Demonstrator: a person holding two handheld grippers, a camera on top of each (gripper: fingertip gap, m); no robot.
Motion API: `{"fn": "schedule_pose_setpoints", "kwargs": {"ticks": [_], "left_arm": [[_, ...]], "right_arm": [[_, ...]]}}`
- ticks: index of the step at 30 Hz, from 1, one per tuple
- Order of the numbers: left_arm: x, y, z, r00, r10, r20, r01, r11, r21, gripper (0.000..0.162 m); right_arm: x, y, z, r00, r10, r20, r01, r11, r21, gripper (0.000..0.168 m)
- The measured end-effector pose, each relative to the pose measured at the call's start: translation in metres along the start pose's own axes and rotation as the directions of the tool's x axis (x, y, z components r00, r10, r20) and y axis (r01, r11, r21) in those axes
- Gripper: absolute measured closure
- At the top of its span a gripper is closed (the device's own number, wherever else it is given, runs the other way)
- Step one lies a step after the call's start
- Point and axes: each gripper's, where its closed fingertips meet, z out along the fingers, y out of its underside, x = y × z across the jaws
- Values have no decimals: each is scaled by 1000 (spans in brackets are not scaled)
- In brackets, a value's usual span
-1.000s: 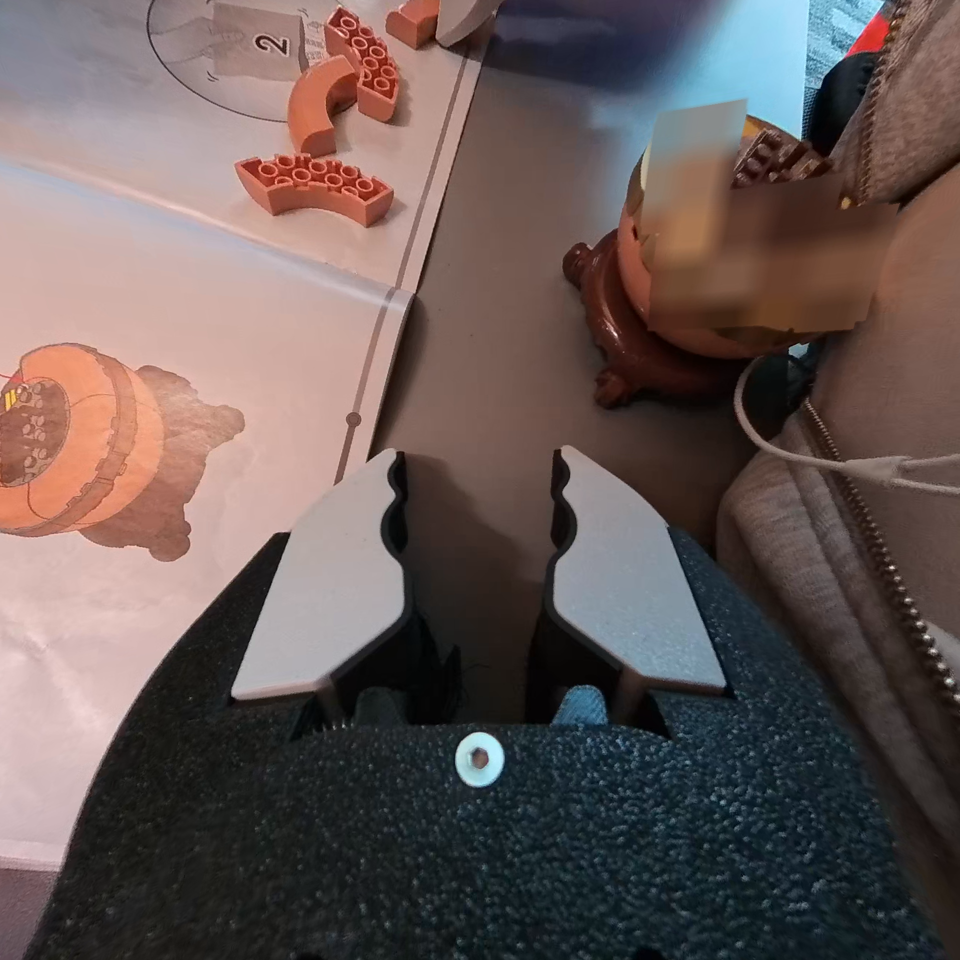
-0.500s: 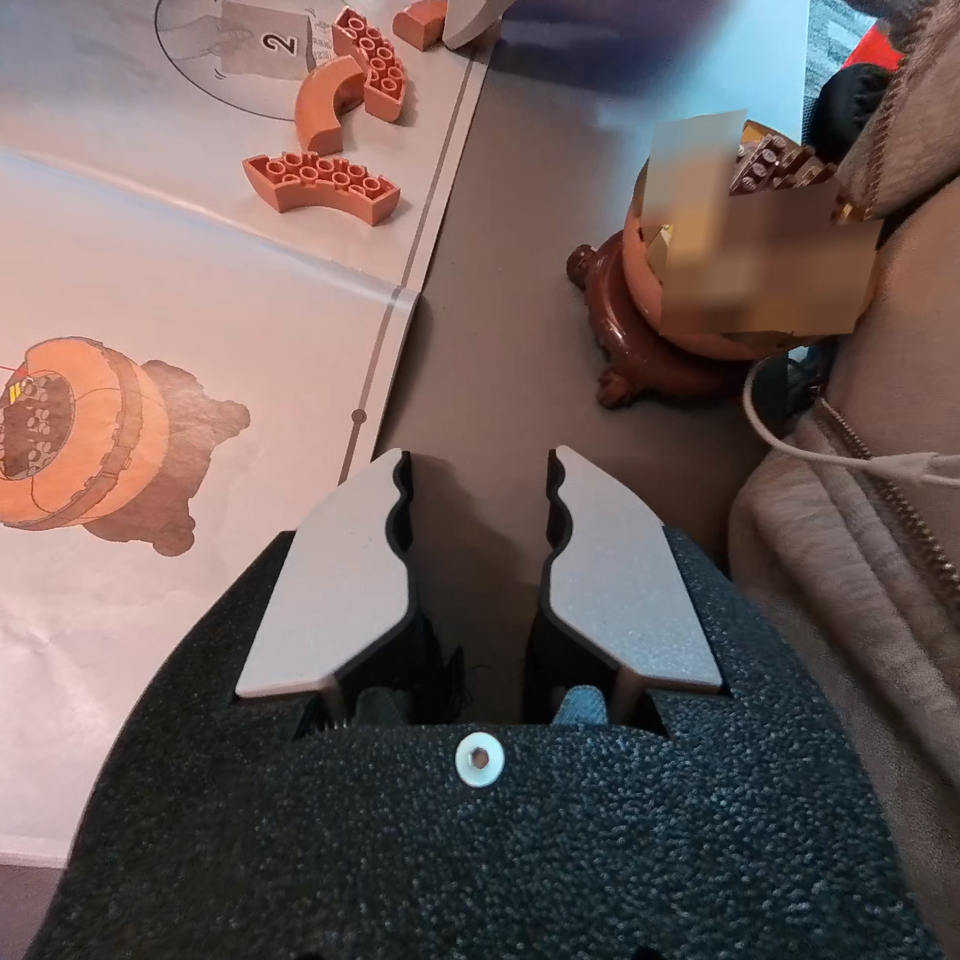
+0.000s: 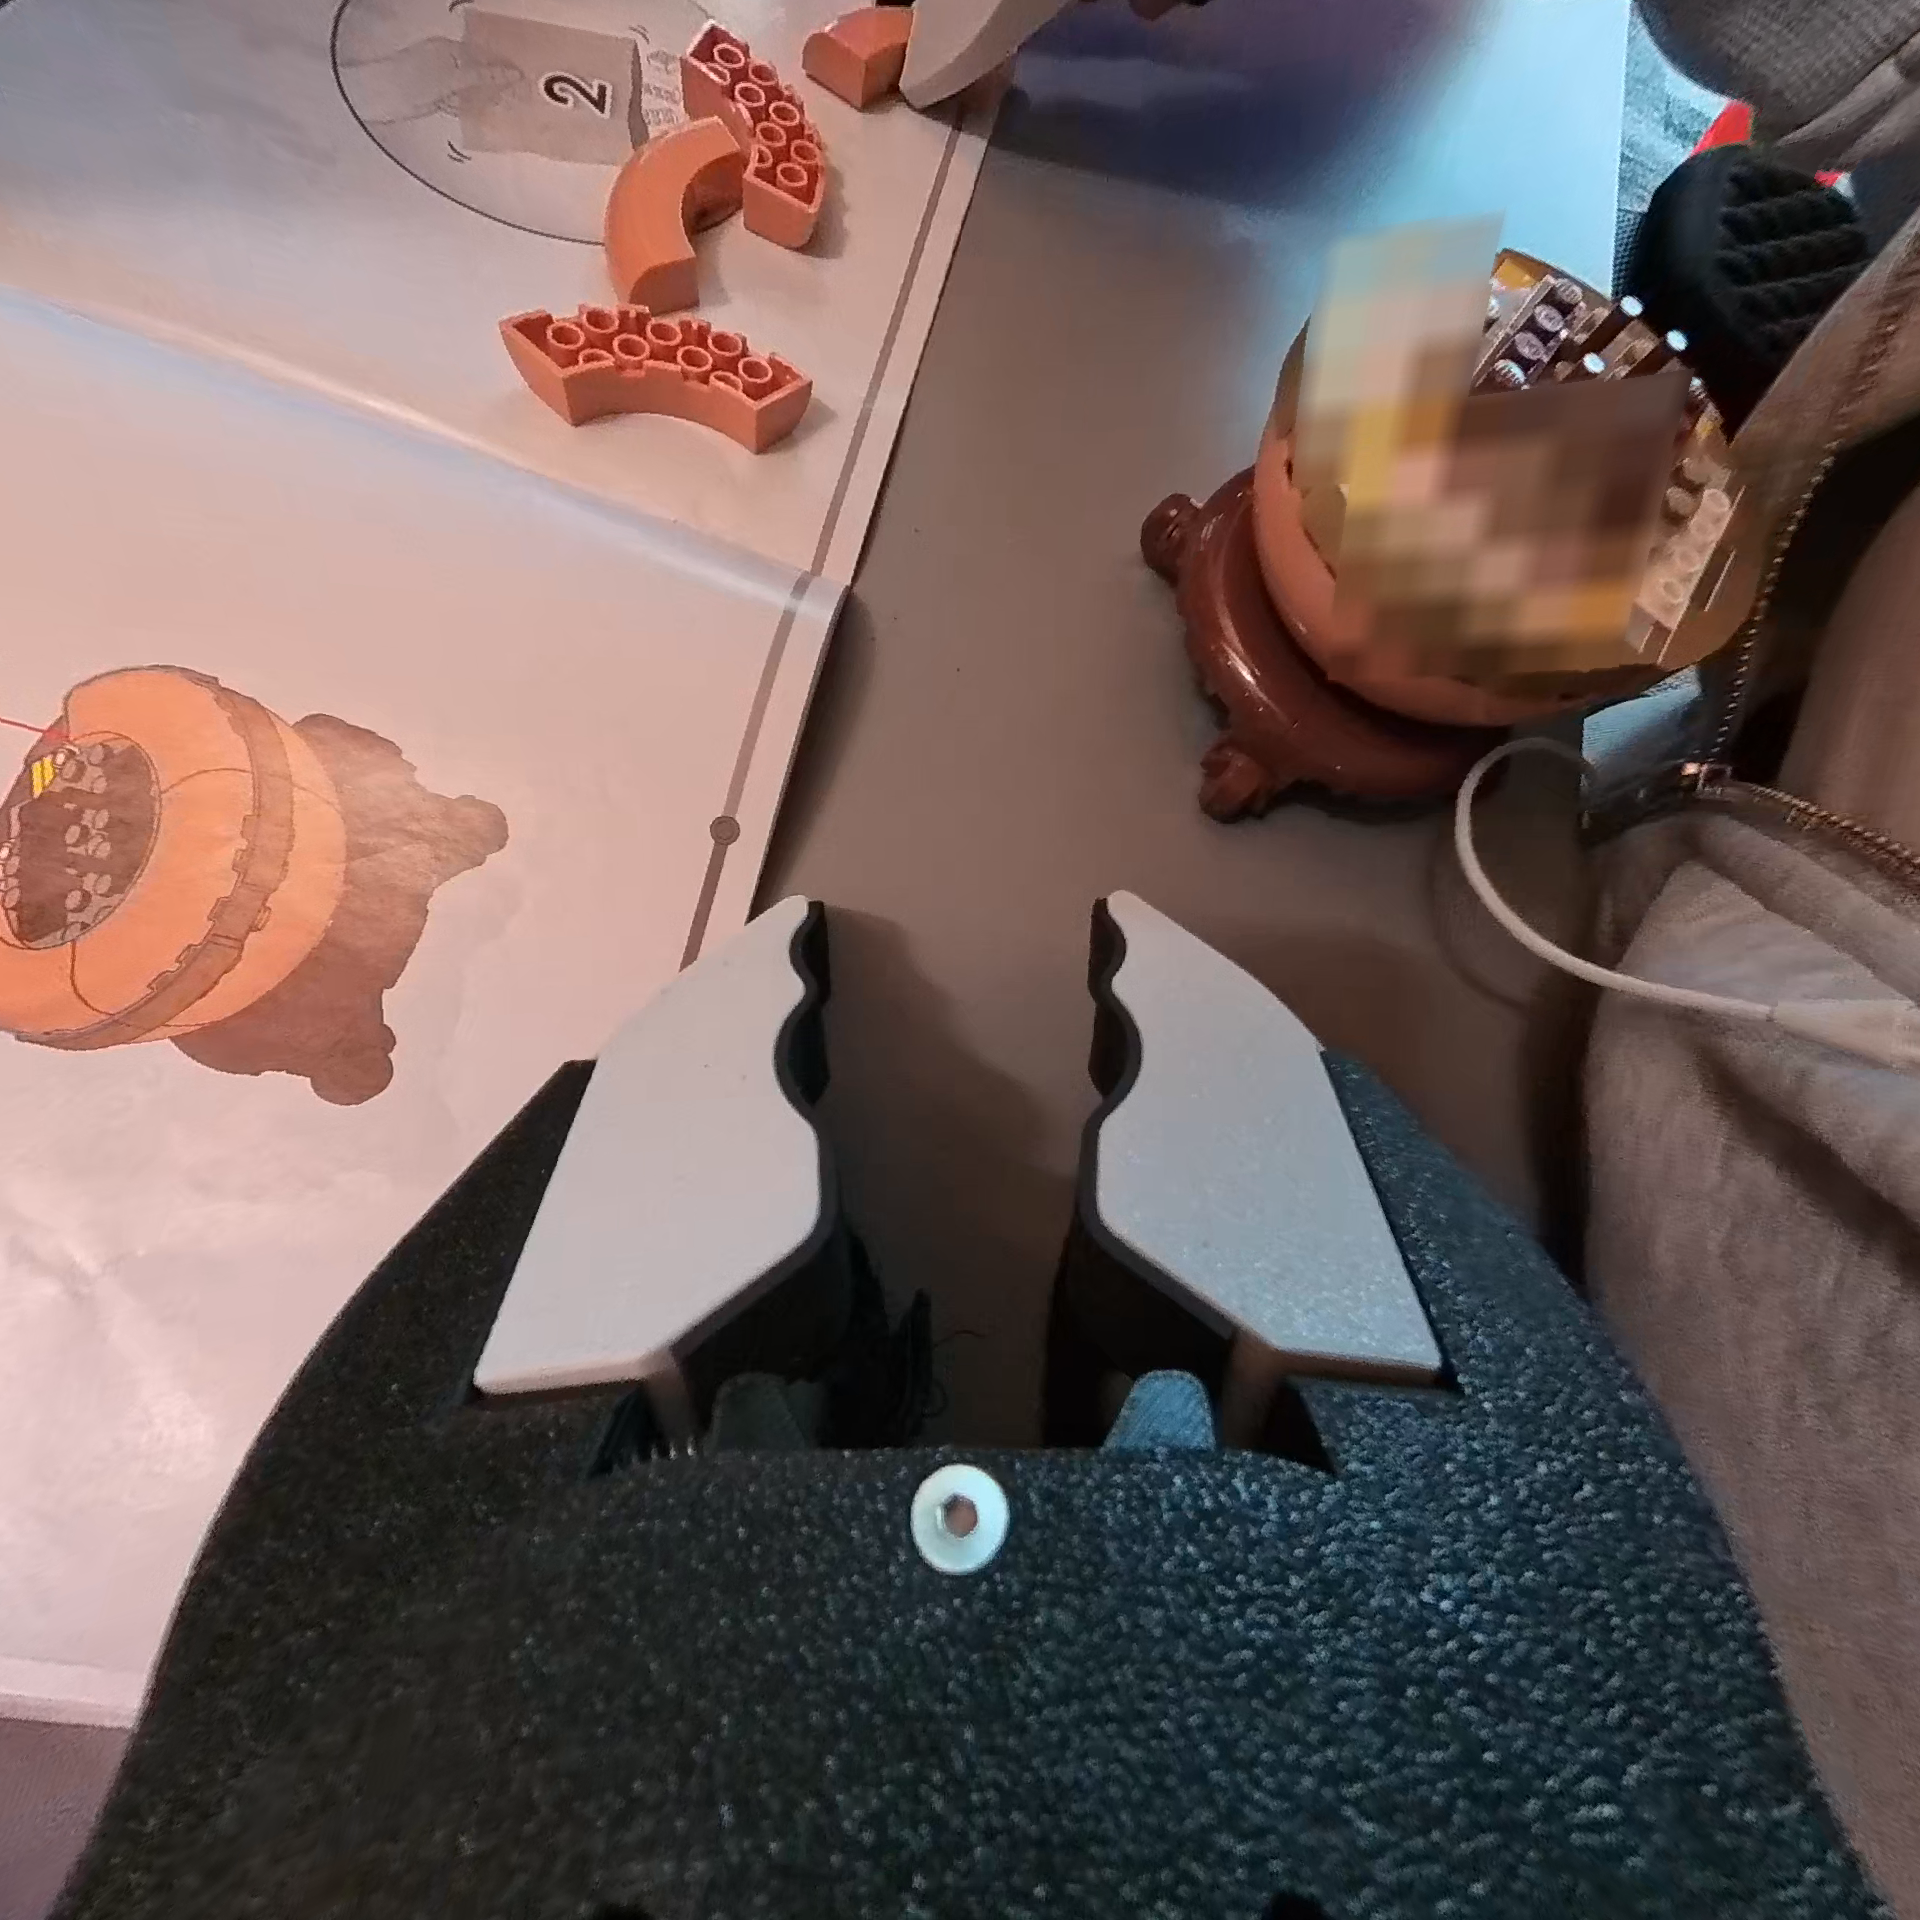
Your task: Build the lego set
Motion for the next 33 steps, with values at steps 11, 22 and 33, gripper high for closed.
{"fn": "schedule_pose_setpoints", "kwargs": {"ticks": [11,22,33], "left_arm": [[0,0,0,1000,-1,0,1,1000,-1,115],[0,1,0,1000,13,-3,-13,1000,-3,114],[-1,-16,-15,999,44,8,-45,992,119,117]], "right_arm": [[0,0,0,1000,3,-3,-3,1000,7,152],[-1,-3,-1,995,-100,-21,99,995,-4,152],[-152,-50,-69,431,-806,405,805,546,231,152]]}}
